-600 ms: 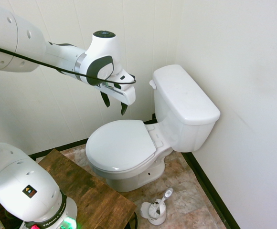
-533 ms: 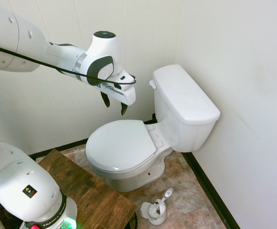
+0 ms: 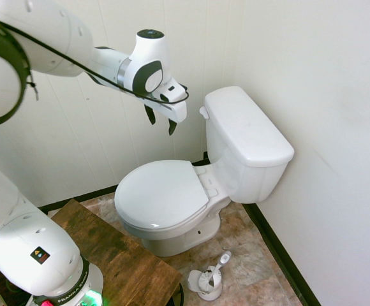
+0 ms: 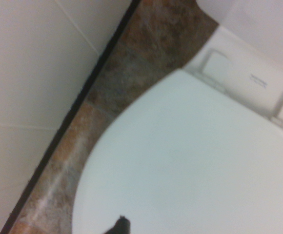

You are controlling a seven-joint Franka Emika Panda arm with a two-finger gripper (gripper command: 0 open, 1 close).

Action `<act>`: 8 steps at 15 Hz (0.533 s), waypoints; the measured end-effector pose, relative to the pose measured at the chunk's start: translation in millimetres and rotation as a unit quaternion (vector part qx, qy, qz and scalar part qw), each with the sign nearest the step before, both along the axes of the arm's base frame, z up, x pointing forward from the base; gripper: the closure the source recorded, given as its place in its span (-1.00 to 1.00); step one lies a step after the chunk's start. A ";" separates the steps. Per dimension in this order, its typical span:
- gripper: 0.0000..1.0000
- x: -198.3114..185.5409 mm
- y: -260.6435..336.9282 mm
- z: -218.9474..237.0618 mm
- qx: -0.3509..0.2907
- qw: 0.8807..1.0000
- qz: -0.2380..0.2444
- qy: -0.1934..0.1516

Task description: Flush the toilet

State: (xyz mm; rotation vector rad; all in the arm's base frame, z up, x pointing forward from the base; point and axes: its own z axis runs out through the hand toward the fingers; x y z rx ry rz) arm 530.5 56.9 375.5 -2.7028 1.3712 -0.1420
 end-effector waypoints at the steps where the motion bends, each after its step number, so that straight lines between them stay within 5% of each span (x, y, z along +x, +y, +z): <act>1: -1.00 21.0 5.8 -3.7 0.006 1.000 -0.013 -0.007; 2: 1.00 40.6 10.6 -6.4 0.010 1.000 -0.026 -0.012; 8: 1.00 124.6 10.2 -27.4 0.011 0.995 -0.092 -0.033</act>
